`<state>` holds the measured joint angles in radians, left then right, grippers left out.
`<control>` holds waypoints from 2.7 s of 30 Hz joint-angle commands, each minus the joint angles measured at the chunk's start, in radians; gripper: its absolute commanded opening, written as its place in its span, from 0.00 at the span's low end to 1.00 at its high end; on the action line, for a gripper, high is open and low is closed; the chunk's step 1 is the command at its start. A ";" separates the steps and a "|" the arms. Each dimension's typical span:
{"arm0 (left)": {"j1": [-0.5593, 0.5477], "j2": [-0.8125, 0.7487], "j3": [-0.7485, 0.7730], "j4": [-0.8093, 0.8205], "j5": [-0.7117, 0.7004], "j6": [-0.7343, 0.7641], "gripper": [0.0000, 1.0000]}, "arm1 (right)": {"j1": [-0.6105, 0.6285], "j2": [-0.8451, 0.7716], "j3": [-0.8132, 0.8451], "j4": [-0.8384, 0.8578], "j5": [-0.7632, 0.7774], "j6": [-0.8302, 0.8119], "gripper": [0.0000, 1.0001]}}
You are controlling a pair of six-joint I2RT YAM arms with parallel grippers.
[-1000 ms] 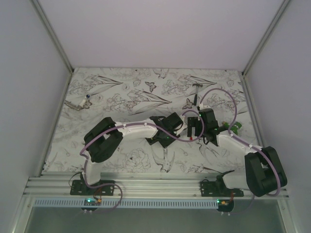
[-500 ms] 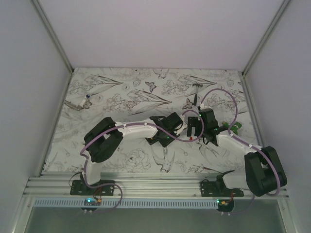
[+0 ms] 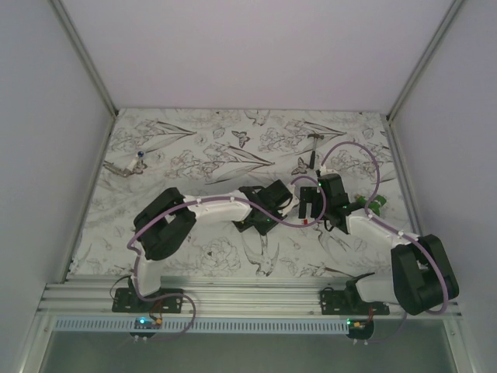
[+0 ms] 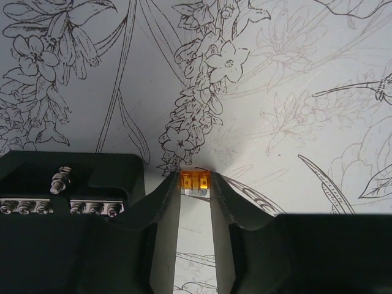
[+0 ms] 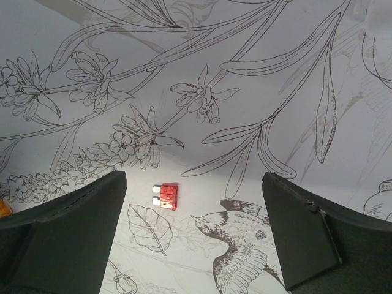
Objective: Snap on the fuse box
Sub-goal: Pick up the fuse from the center of the board, then install the fuse at the fuse box base.
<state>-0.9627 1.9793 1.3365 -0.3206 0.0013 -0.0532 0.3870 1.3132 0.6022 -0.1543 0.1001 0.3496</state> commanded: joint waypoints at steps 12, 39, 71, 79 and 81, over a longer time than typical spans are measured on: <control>-0.082 -0.059 -0.094 0.255 0.055 0.015 0.25 | 0.061 0.056 0.082 0.147 -0.286 0.012 0.99; 0.087 -0.408 -0.388 0.374 -0.142 -0.228 0.25 | 0.106 0.060 0.101 0.313 -0.383 0.037 0.97; 0.150 -0.790 -0.524 0.379 -0.296 -0.905 0.22 | 0.422 0.105 -0.175 1.178 -0.232 0.019 0.61; 0.091 -0.829 -0.527 0.380 -0.374 -0.954 0.21 | 0.484 0.124 -0.182 1.276 -0.170 -0.021 0.47; 0.082 -0.829 -0.522 0.380 -0.373 -0.952 0.21 | 0.491 0.119 -0.184 1.284 -0.159 -0.026 0.45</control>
<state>-0.8646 1.1641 0.8001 0.0525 -0.3264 -0.9806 0.8558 1.4288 0.4175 1.0298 -0.1158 0.3649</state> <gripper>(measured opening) 0.240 0.470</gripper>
